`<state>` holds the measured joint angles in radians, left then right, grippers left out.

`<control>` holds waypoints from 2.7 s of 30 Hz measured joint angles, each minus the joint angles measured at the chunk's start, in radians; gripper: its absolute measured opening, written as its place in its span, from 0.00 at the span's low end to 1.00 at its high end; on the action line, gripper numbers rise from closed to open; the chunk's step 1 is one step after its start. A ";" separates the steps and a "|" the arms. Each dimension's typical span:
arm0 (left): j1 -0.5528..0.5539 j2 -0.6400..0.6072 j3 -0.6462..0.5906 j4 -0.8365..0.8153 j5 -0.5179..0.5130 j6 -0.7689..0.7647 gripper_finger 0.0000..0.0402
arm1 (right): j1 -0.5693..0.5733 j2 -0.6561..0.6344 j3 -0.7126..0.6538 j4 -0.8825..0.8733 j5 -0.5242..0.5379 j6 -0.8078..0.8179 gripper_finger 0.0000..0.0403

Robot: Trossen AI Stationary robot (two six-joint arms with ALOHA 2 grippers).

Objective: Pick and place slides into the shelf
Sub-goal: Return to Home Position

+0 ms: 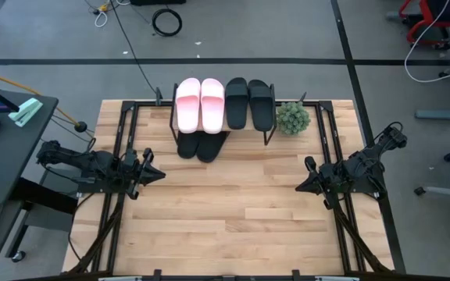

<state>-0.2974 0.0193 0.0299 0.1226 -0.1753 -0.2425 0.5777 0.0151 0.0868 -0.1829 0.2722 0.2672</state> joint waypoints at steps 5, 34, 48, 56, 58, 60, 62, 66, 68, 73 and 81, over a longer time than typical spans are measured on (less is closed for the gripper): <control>0.000 0.000 0.000 0.000 0.000 0.000 0.06 | 0.000 0.000 0.000 0.000 0.000 0.000 0.03; 0.000 0.000 0.000 0.000 0.000 -0.001 0.09 | 0.000 0.000 0.000 0.000 0.000 0.000 0.03; 0.000 0.000 0.000 0.000 0.000 0.000 0.06 | 0.000 0.000 0.000 0.000 0.000 0.000 0.03; 0.000 0.000 0.000 0.000 0.000 -0.008 0.09 | 0.000 0.000 0.000 0.000 0.000 0.000 0.03; 0.000 0.000 0.000 0.000 0.000 -0.008 0.09 | 0.000 0.000 0.000 0.000 0.000 0.000 0.03; 0.000 0.000 0.000 0.000 0.000 -0.007 0.10 | 0.000 0.000 0.001 0.000 0.000 0.000 0.03; 0.000 0.000 0.000 0.000 0.000 -0.008 0.10 | 0.000 0.000 0.001 0.000 0.000 0.000 0.03; 0.000 0.000 0.000 0.000 0.000 -0.008 0.08 | 0.000 0.000 0.001 0.000 0.000 0.000 0.03; 0.000 0.000 0.000 0.000 0.000 -0.008 0.07 | 0.000 0.000 0.001 0.000 0.000 0.000 0.03; 0.000 0.000 0.000 0.000 0.000 -0.008 0.06 | 0.000 0.000 0.001 0.000 0.000 0.000 0.03; 0.000 0.000 0.000 0.000 0.000 -0.007 0.09 | 0.000 0.000 0.001 0.000 0.000 0.000 0.03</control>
<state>-0.2974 0.0193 0.0301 0.1226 -0.1753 -0.2500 0.5777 0.0154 0.0875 -0.1825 0.2722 0.2672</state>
